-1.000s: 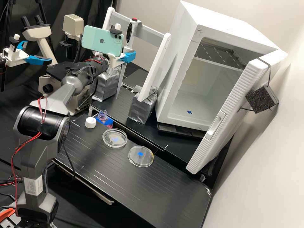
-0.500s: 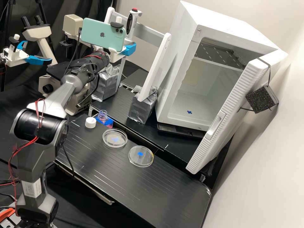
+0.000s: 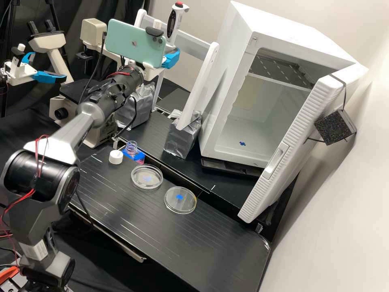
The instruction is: Use the pipette
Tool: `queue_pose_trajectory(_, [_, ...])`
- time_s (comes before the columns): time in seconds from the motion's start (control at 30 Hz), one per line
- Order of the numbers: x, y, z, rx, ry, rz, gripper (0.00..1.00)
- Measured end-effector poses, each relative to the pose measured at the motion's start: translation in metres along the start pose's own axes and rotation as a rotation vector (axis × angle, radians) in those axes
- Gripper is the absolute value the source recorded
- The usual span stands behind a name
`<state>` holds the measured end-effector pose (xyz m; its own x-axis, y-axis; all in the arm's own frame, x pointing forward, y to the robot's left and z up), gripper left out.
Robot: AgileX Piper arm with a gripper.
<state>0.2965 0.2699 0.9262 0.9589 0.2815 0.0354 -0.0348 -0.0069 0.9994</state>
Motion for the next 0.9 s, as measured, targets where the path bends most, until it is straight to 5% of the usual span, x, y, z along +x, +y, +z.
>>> queue_pose_trajectory(0.3, [-0.043,-0.022,0.029,0.060,-0.023,-0.084,0.00])
queue_pose_trajectory(0.7, [-0.056,-0.028,0.043,0.048,-0.022,-0.005,0.00])
queue_pose_trajectory(0.9, [-0.059,-0.037,0.047,0.044,-0.032,-0.032,0.00])
